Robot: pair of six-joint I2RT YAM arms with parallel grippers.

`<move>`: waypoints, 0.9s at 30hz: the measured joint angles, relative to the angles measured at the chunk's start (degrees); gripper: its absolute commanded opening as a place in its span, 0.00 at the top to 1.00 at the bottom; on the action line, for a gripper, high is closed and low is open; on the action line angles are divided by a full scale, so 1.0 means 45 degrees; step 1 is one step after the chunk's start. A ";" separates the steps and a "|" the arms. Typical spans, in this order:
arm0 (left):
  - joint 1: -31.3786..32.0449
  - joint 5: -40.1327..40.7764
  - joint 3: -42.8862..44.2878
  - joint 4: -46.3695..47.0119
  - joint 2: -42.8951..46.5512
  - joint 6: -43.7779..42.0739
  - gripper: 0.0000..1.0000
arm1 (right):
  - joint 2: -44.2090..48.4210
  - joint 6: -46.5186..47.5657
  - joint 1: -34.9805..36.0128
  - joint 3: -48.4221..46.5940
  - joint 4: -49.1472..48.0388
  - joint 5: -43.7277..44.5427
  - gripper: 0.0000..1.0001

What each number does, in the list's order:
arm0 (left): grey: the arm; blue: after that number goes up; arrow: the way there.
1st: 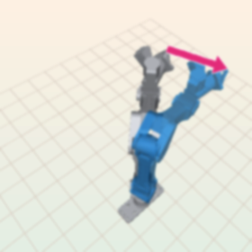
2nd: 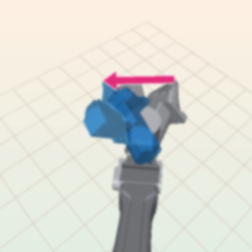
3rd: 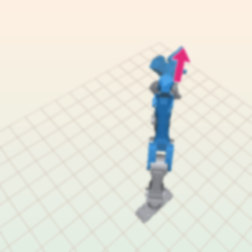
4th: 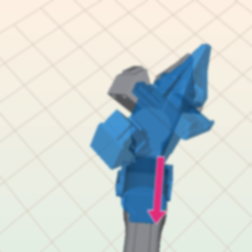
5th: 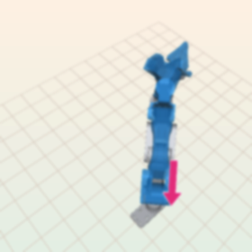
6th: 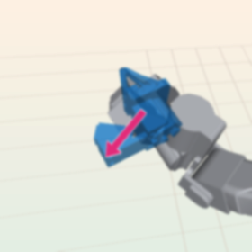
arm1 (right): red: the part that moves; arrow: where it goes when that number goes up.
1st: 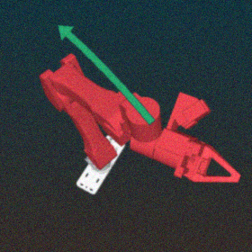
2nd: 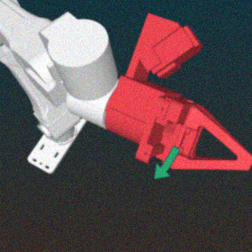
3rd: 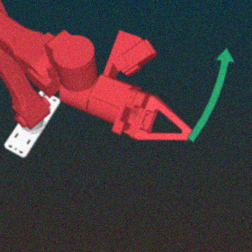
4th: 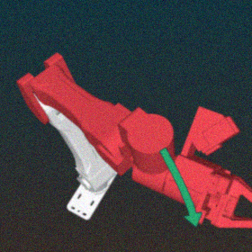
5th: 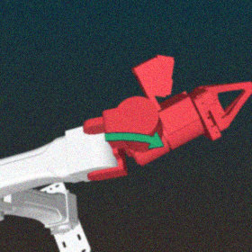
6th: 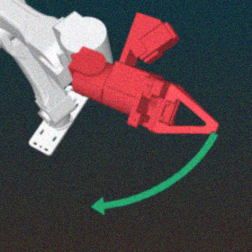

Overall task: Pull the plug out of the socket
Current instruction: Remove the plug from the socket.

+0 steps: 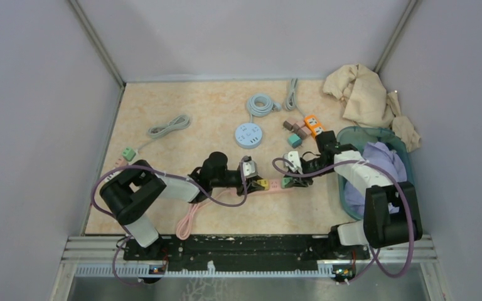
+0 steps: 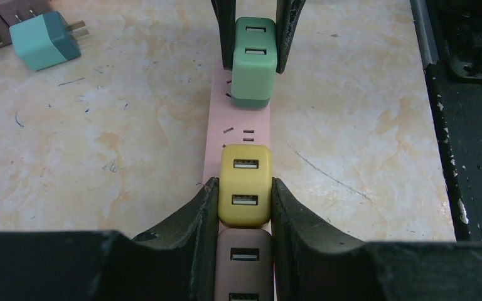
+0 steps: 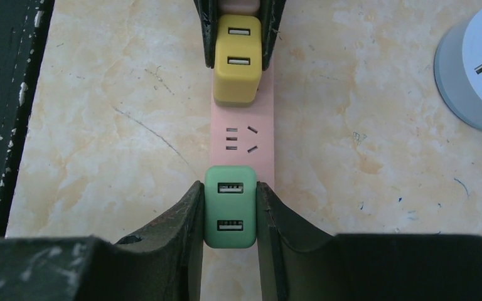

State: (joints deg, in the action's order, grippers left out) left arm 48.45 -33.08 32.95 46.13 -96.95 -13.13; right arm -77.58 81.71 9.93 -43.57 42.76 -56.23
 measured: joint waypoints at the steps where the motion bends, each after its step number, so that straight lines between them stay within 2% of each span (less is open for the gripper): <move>1: 0.0000 0.0005 0.0005 -0.0005 0.0000 -0.0005 0.99 | 0.0000 0.0223 -0.0015 0.0000 0.0126 0.0015 1.00; 8: 0.0029 -0.0044 0.0005 -0.0024 0.0000 0.0000 0.99 | -0.0058 0.2307 -0.0078 0.0000 0.1132 -0.0209 1.00; 12: 0.0044 -0.0063 0.0005 -0.0024 -0.0005 0.0000 0.99 | -0.0073 0.2579 0.0044 0.0000 0.1195 -0.0253 1.00; 22: 0.0000 -0.0112 0.0053 -0.0117 -0.0010 0.0092 0.99 | 0.0185 -0.1549 0.0340 0.0097 -0.0840 -0.0350 1.00; 27: -0.0015 -0.0024 0.0073 -0.0287 -0.0092 -0.0010 0.99 | 0.0374 -0.1885 0.0102 -0.0165 -0.1161 -0.1044 1.00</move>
State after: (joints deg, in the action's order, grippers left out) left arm 48.38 -33.19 33.28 44.84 -97.36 -13.17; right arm -75.90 73.23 10.39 -44.31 37.54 -60.93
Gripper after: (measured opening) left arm 0.374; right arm 0.301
